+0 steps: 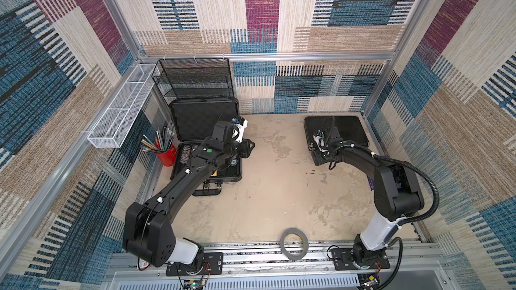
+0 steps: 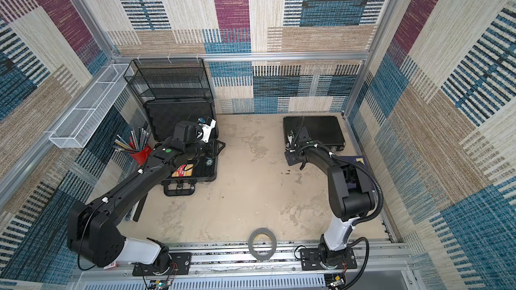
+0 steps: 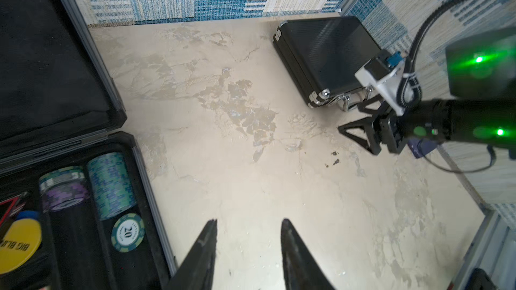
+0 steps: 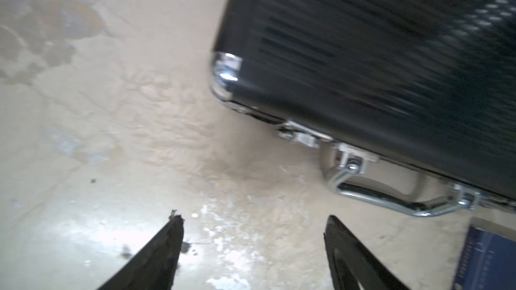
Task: Open the poker set cases
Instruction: Move the poker set case to the center of the board.
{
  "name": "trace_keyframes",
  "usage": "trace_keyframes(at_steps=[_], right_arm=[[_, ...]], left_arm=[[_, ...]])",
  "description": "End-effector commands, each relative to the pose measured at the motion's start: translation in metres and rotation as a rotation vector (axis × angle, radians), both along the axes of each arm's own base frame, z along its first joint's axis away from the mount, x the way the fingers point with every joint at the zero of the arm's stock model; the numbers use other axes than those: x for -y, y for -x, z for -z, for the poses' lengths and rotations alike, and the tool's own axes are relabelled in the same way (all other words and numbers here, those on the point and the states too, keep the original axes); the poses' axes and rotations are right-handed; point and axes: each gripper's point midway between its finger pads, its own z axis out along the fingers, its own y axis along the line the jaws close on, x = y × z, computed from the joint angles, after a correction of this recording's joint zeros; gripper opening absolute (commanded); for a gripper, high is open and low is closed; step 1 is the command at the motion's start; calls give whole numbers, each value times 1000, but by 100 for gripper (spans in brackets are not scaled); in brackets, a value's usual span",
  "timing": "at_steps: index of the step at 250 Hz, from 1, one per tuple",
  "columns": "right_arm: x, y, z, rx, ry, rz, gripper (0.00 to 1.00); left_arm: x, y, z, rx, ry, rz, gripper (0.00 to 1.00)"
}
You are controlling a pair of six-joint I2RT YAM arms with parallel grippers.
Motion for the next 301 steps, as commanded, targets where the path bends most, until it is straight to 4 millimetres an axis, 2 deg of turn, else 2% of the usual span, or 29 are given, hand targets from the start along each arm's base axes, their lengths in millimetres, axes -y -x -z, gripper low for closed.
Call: trace_keyframes(at_steps=[1, 49, 78, 129, 162, 204, 238, 301], right_arm=[[22, -10, -7, 52, 77, -37, 80], [31, -21, 7, 49, 77, -114, 80], [35, -31, 8, 66, 25, -131, 80], [25, -33, 24, 30, -59, -195, 80], [11, -31, 37, -16, -136, -234, 78], [-3, -28, 39, -41, -214, -263, 76], [-31, -21, 28, -36, -280, -331, 75], [-86, 5, 32, -73, -316, -462, 72]], left_arm=[[-12, 13, 5, 10, -59, -1, 40], [-23, 25, 13, -3, -84, -10, 40], [-29, 27, 15, -1, -87, -22, 40], [-34, 27, 14, 0, -94, -34, 40], [-38, 27, 13, -1, -101, -42, 40], [-43, 28, 13, 2, -106, -56, 39], [-45, 27, 12, 5, -105, -61, 38], [-48, 27, 13, 1, -120, -65, 38]])
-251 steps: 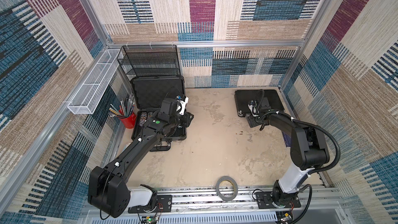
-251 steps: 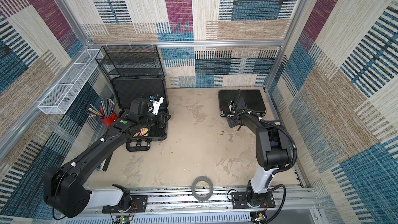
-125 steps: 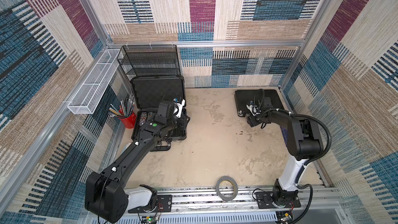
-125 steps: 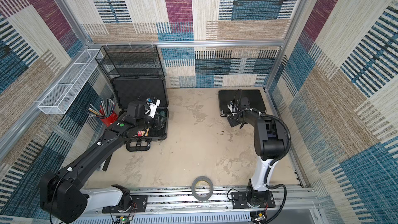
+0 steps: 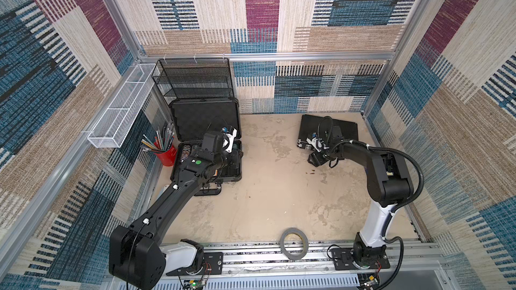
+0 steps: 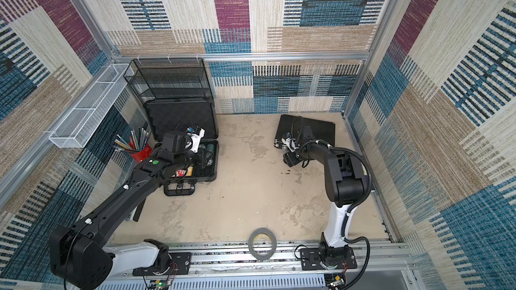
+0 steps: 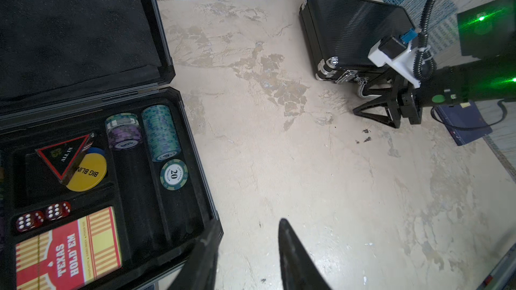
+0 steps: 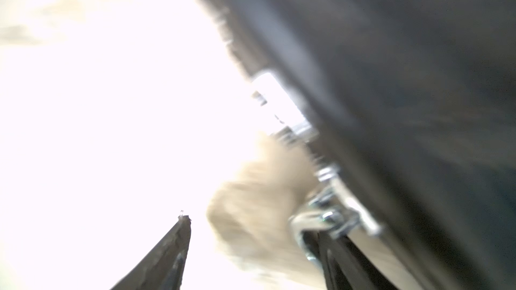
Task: Open the poker set cases
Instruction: Move the poker set case to the center of the board.
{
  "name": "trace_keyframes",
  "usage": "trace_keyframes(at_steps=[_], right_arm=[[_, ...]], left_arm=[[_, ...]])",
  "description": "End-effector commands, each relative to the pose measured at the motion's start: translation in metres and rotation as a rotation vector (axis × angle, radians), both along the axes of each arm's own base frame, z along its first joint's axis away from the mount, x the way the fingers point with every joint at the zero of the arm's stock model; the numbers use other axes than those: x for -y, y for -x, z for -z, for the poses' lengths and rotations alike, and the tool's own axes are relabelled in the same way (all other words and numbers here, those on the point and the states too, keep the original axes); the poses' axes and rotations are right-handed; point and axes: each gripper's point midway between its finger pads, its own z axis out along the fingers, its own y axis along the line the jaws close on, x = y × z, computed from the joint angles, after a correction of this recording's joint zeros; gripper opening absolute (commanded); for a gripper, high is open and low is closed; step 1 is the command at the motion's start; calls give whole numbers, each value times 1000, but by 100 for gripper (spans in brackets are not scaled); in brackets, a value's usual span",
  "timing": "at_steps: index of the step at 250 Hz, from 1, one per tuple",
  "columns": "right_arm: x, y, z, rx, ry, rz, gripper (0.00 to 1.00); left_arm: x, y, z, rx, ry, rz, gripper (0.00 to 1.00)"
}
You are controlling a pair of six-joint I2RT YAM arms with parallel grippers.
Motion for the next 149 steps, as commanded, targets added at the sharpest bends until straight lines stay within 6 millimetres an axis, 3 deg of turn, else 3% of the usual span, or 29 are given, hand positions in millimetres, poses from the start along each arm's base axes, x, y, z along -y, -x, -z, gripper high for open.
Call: trace_keyframes(at_steps=[1, 81, 149], right_arm=[[-31, 13, -5, -19, -97, -82, 72], [-94, 41, -2, -68, -178, -219, 70], [-157, 86, -6, -114, -240, -370, 69]], left_arm=[[-3, 1, 0, 11, -33, 15, 38], [-12, 8, -1, 10, -61, -1, 37], [-18, 18, 2, 2, -85, -4, 36]])
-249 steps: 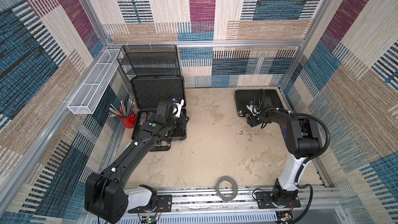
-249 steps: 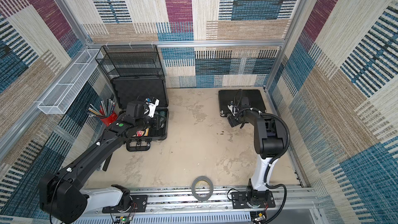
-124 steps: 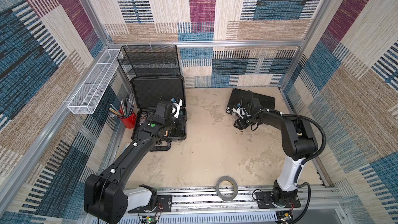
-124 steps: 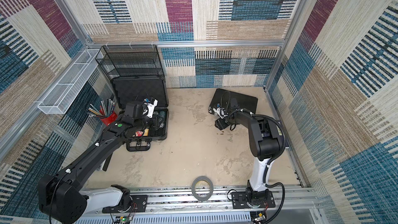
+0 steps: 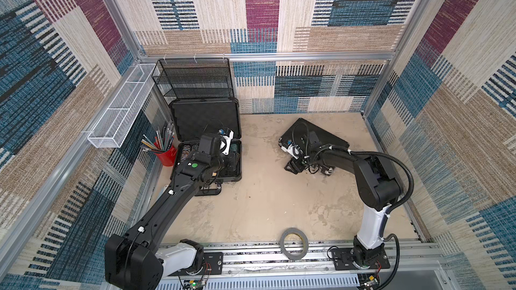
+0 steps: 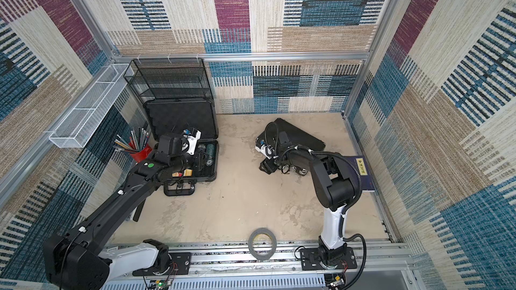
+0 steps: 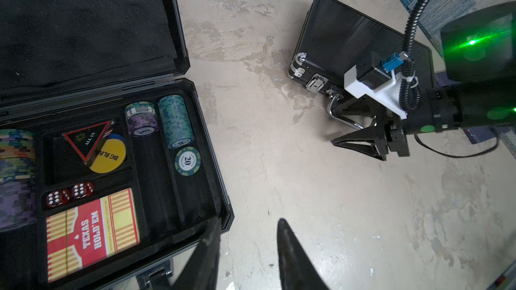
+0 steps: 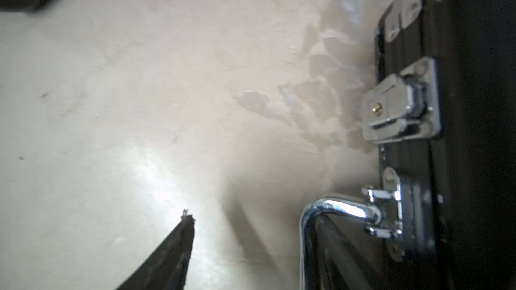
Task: Open the poker set cases
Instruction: Move the poker set case to the center of the board.
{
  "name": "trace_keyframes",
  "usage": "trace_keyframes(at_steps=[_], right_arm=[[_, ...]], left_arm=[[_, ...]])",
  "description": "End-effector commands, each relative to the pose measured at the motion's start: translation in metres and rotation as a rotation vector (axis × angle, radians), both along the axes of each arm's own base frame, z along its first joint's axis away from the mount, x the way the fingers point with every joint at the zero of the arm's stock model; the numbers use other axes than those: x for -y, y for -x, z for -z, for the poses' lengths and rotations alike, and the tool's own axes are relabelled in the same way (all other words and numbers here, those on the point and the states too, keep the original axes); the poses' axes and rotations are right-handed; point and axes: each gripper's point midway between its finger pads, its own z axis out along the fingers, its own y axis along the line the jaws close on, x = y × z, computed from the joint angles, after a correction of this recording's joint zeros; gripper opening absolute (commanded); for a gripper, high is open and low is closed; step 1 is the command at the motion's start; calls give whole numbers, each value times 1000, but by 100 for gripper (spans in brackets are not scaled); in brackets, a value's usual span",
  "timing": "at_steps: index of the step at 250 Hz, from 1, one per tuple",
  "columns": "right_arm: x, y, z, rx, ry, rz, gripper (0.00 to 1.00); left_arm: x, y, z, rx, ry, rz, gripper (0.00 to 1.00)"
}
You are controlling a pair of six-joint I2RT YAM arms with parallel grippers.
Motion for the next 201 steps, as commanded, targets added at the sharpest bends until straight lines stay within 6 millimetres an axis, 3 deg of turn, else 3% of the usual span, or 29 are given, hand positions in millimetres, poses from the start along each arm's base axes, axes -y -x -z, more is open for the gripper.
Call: trace_keyframes(at_steps=[1, 47, 84, 109, 147, 185, 201], right_arm=[[-30, 43, 0, -130, -92, -93, 69], [-51, 79, 4, -161, -111, -151, 68], [-48, 98, 2, -150, -89, -149, 68], [-36, 94, -8, -85, -58, -89, 71], [-18, 72, -36, 55, -24, 60, 81], [-11, 64, -79, 156, -121, 152, 84], [1, 59, -103, 201, -200, 233, 83]], left_arm=[[-5, 5, 3, 5, -53, 21, 36], [-5, 12, 4, -4, -45, 33, 35], [1, 16, 10, -33, -42, 70, 35], [13, 19, 14, -44, -40, 121, 36], [37, 25, 20, -48, -79, 212, 37], [69, 36, 22, -24, -143, 352, 37], [84, 44, 27, -11, -175, 433, 38]])
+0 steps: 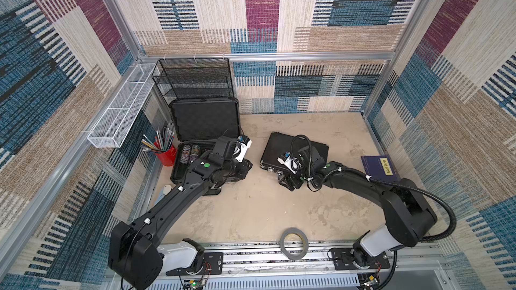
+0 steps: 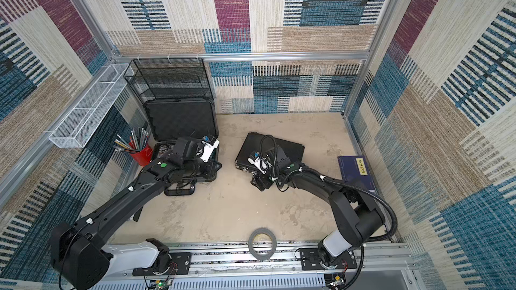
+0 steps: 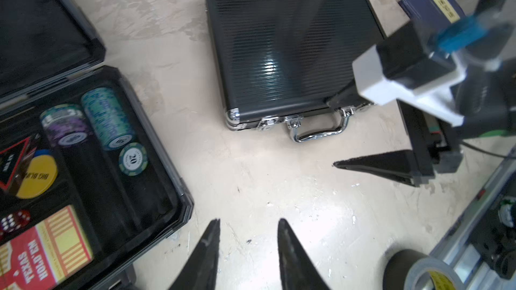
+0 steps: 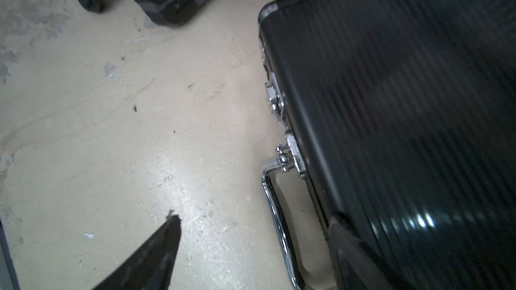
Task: Open the poker set cases
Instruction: Move the poker set case to the center of the board, then pick up the poker set case from the center of the board.
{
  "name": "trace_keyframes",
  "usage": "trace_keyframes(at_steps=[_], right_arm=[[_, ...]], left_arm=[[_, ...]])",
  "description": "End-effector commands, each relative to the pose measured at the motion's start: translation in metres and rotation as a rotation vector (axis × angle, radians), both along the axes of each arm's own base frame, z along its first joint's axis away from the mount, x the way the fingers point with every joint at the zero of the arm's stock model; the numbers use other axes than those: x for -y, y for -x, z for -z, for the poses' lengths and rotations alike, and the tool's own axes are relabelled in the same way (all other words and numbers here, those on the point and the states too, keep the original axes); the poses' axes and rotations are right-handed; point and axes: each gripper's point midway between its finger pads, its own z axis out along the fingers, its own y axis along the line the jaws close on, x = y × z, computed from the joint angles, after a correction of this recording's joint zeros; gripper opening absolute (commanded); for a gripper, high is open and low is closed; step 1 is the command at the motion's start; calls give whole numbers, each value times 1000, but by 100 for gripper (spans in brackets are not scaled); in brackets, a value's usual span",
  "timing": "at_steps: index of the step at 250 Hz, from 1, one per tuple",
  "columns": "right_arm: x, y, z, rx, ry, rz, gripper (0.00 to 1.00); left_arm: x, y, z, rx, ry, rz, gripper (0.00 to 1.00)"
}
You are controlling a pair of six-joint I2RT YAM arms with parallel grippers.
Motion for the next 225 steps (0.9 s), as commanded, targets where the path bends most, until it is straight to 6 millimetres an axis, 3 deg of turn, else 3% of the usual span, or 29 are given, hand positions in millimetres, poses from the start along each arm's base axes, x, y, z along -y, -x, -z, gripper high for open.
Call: trace_keyframes(at_steps=[1, 43, 58, 81, 149, 225], right_arm=[[15, -21, -43, 106, -125, 164, 83], [83, -32, -81, 103, -385, 492, 80], [110, -33, -80, 57, -456, 613, 78], [131, -30, -71, -3, -494, 721, 78], [166, -21, -48, -116, -590, 868, 79], [187, -21, -45, -121, -671, 906, 78]], left_arm=[[19, 12, 5, 36, -70, 146, 38], [64, 39, 27, 49, -143, 403, 41], [82, 45, 36, 50, -170, 483, 41], [106, 48, 52, 47, -214, 584, 42], [146, 34, 86, 27, -260, 712, 43], [164, 27, 121, -21, -306, 804, 45]])
